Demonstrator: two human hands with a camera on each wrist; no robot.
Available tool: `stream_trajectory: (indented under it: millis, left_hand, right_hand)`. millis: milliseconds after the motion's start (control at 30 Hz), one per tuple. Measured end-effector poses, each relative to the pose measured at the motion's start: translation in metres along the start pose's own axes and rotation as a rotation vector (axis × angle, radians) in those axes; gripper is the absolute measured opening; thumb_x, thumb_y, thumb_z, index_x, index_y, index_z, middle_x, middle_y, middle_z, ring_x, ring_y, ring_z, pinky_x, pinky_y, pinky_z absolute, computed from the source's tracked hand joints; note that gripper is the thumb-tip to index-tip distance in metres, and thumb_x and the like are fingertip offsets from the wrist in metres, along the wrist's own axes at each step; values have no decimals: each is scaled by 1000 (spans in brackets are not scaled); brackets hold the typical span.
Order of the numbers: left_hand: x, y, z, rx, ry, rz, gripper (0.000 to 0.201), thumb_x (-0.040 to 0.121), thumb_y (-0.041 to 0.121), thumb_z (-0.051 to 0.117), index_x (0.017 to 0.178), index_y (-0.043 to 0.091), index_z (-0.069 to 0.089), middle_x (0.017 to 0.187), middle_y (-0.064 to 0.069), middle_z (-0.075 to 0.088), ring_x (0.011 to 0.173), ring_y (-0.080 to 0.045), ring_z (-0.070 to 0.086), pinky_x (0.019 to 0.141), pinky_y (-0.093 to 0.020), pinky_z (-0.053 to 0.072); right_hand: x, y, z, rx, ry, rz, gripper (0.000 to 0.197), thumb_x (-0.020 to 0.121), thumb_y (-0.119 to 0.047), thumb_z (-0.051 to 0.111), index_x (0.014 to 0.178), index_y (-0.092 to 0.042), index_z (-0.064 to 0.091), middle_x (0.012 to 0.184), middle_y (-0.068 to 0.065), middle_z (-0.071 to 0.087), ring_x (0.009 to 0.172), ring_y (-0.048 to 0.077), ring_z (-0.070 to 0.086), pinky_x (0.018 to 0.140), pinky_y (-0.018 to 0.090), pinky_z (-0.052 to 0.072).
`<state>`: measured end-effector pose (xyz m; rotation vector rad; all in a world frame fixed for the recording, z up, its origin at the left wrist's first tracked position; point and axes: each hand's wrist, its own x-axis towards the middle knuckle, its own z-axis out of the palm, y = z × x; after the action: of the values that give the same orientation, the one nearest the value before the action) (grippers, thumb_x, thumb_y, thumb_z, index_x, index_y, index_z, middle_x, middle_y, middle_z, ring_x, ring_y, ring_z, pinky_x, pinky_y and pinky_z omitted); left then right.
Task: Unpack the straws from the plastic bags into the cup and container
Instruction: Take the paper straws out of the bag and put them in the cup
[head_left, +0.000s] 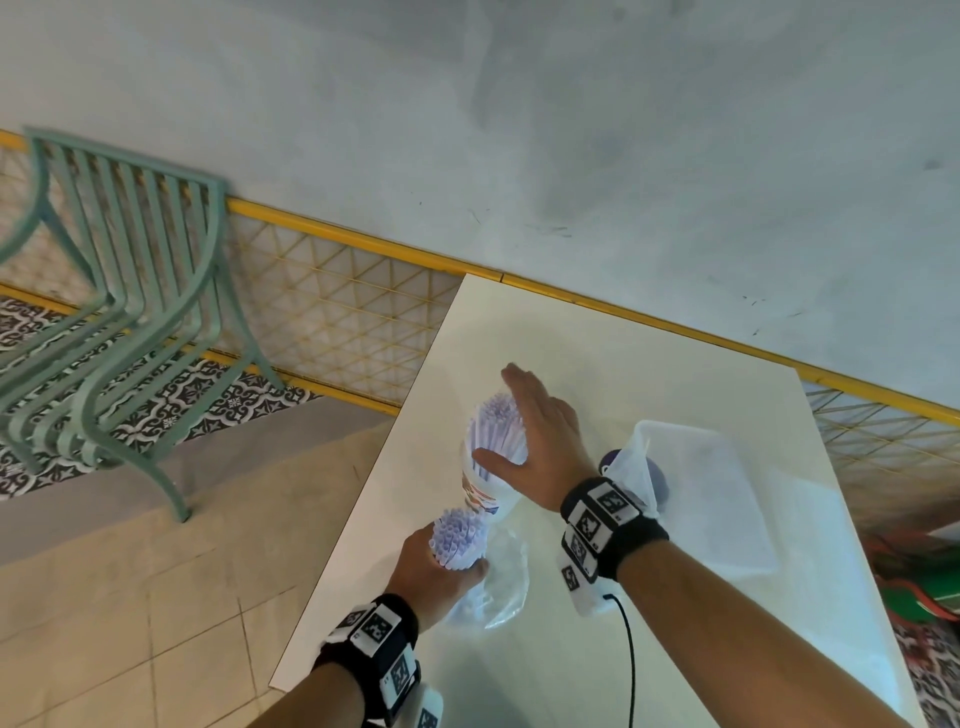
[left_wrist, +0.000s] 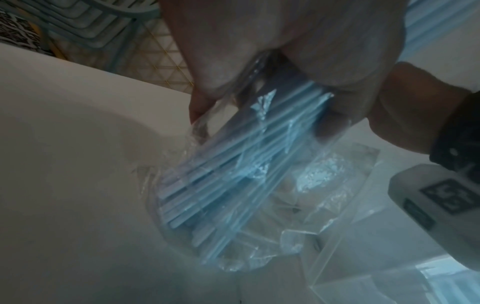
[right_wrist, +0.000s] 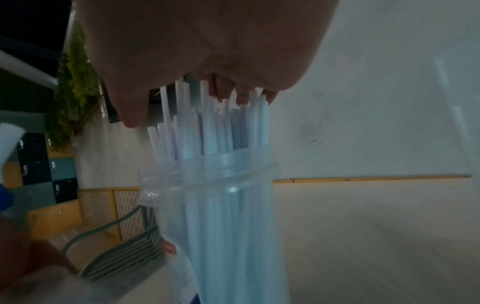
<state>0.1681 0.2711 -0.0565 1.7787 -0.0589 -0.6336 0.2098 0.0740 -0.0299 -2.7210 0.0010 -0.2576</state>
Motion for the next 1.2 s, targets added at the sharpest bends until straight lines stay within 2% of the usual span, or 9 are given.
stream_trajectory:
  millis: [167,400,467,567,733,800,900,1000,1200]
  left_hand:
    - [4,-5,1,22,2,6,26,74,11,79,79,26,58,78,10,65,73,-7,64,57,-5,44]
    - [7,-8,1,39,5,26,28,75,11,79,77,27,57,77,8,64,73,-6,63,59,-4,45]
    - [6,-8,1,44,4,28,27,75,12,78,78,28,57,78,7,65,74,-7,63,59,-4,45]
    - [8,-11,1,47,8,34,25,75,11,78,77,27,58,76,8,64,72,-7,63,59,-4,46]
    - [9,-14,1,61,10,48,25,75,11,78,75,26,57,74,7,63,68,-5,61,58,-5,46]
    - [11,-16,2,53,15,42,25,74,11,79,76,25,58,74,7,64,70,-10,62,57,-5,46]
    - [13,-21,2,56,16,36,21,73,13,79,77,23,61,75,4,66,70,-12,63,56,-6,46]
    - [14,-23,2,61,-5,63,20,73,12,79,75,23,62,67,6,65,62,-2,61,56,-9,46]
    - [19,-31,1,-8,-82,119,27,69,8,84,86,22,67,76,10,73,71,-4,68,63,-15,51]
  right_hand:
    - [15,-13,-2,27,95,-125,81,87,-52,65,151,-34,18,161,-14,21,143,6,32,110,38,24]
    - [19,2,19,-305,22,-284,45,93,-51,53,133,-31,55,143,-14,52,136,14,45,106,38,23]
    - [21,3,17,-265,87,-284,39,92,-46,56,126,-30,62,136,-13,59,129,14,52,103,39,33]
    - [22,8,13,-195,130,-188,37,89,-30,65,126,-28,63,132,-11,63,125,17,57,97,39,47]
    - [16,-2,-2,-227,126,-197,38,98,-38,43,133,-29,56,141,-12,55,135,14,45,109,40,30]
    - [7,-16,-16,-88,196,-254,32,95,-18,49,123,-22,63,128,-9,64,119,14,57,98,42,43]
    - [-20,-32,-30,270,40,-237,39,84,6,52,112,-16,68,107,-7,71,92,6,66,82,26,54]
    - [-50,-36,-28,361,-247,-124,52,80,-2,60,128,-23,60,112,-13,65,81,3,59,73,7,42]
    - [-75,-25,9,512,-303,68,55,72,-19,85,124,-18,65,100,-17,66,66,5,58,67,9,45]
